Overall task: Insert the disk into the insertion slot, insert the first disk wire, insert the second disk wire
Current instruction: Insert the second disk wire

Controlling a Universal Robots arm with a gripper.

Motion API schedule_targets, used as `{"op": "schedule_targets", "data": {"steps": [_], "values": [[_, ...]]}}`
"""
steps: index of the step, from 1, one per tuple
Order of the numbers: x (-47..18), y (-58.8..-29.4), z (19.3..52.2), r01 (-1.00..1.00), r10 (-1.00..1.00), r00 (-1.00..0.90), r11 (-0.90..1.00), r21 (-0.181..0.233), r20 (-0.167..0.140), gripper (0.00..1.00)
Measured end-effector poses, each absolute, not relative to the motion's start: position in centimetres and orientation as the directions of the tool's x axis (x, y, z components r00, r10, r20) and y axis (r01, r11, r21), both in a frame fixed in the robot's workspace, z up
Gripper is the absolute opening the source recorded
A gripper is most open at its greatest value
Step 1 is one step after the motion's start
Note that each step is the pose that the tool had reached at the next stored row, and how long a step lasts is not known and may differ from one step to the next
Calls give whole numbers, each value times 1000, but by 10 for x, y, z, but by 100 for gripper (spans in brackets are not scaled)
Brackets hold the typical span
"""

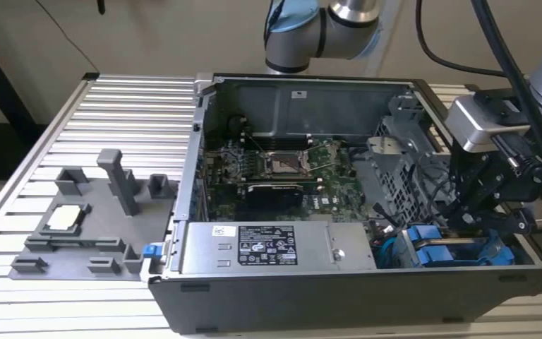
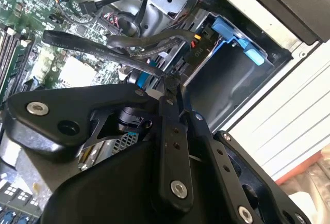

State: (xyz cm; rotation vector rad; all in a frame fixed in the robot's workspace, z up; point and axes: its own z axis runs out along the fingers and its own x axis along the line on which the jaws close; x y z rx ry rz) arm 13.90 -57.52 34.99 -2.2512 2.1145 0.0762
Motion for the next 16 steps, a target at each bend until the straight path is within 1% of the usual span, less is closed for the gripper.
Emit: {"op": "schedule_targets", "data": {"steps": [16], "values": [[146,-575,343,-999,-997,38,-37,-4,-71,16]]}}
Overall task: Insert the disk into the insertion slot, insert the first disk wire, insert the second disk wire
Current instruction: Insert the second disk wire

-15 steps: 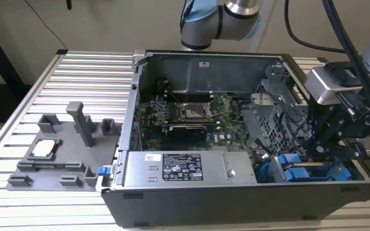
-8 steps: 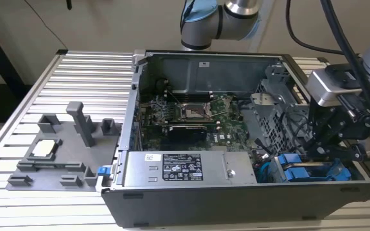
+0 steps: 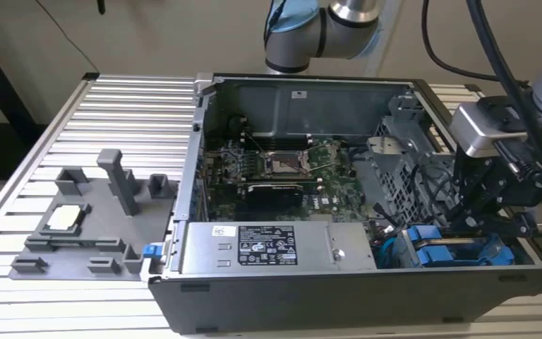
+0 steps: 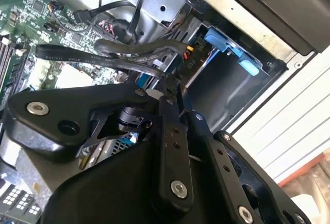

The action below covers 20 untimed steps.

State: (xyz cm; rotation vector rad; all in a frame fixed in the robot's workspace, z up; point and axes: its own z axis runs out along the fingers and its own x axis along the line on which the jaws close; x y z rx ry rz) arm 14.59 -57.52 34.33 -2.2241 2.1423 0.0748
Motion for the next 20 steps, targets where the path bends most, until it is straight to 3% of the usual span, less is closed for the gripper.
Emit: {"op": "schedule_targets", "data": {"steps": [20], "values": [[147,-575,336,-1000,-997,10,-9,-4,-72,18]]}}
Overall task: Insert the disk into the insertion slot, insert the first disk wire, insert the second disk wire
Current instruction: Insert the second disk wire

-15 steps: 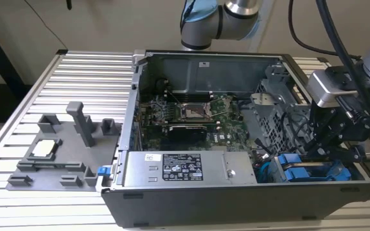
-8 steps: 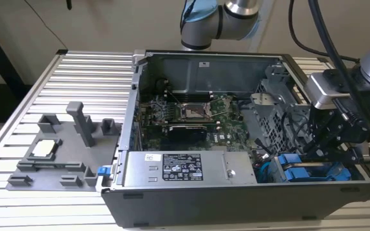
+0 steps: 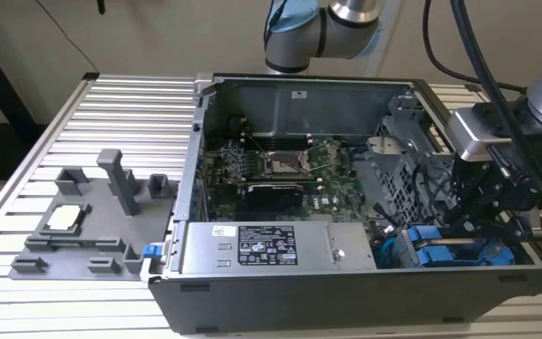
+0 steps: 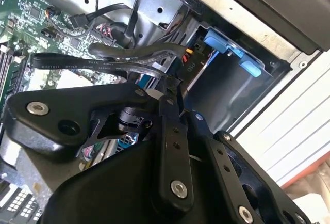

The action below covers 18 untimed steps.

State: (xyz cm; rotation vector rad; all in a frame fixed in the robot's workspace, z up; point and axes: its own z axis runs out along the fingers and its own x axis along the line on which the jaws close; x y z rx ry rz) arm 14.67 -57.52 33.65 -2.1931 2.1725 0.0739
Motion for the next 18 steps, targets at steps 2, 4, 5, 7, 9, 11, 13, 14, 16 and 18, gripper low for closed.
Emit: {"op": "schedule_targets", "data": {"steps": [2,4,5,7,9,11,13,14,16,18], "values": [[147,-575,336,-1000,-997,9,-9,-4,-72,24],[147,-575,337,-1000,-997,9,-9,-4,-72,24],[147,-575,339,-1000,-997,9,-9,-4,-72,24],[147,-575,345,-1000,-997,9,-9,-4,-71,24],[147,-575,351,-1000,-997,9,-9,-4,-72,24],[147,-575,359,-1000,-997,9,-9,-4,-72,24],[147,-575,368,-1000,-997,9,-9,-4,-72,24],[147,-575,373,-1000,-997,9,-9,-4,-71,24],[147,-575,381,-1000,-997,9,-9,-4,-72,24],[147,-575,384,-1000,-997,10,-9,-4,-72,24]]}}
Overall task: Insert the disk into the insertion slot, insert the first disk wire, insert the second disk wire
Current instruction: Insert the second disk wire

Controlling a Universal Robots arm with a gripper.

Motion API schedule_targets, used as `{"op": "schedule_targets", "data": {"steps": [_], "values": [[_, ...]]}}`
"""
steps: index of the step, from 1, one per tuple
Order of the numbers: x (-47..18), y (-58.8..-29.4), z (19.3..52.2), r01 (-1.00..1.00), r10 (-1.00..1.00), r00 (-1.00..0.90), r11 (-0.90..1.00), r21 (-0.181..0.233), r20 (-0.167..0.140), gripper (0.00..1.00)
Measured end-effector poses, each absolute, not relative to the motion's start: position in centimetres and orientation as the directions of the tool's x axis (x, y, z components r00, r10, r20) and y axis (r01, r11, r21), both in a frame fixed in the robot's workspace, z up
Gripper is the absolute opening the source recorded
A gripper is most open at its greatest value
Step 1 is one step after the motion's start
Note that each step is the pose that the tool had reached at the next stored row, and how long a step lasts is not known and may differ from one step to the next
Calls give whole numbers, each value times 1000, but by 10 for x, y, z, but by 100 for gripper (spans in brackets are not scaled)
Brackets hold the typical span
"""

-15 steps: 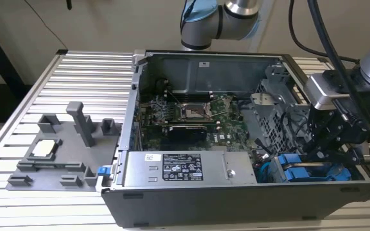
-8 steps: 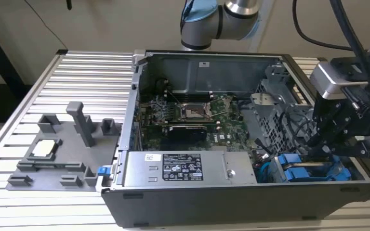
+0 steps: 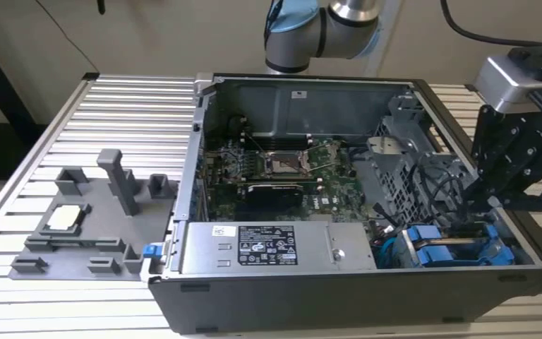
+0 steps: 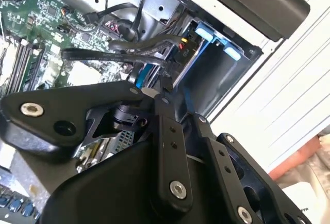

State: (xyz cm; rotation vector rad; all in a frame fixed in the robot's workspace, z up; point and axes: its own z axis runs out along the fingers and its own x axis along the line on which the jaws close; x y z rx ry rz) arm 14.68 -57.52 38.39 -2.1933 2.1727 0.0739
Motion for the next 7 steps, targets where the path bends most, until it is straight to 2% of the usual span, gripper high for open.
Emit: {"op": "schedule_targets", "data": {"steps": [7], "values": [[147,-575,384,-1000,-997,9,-9,-4,-71,24]]}}
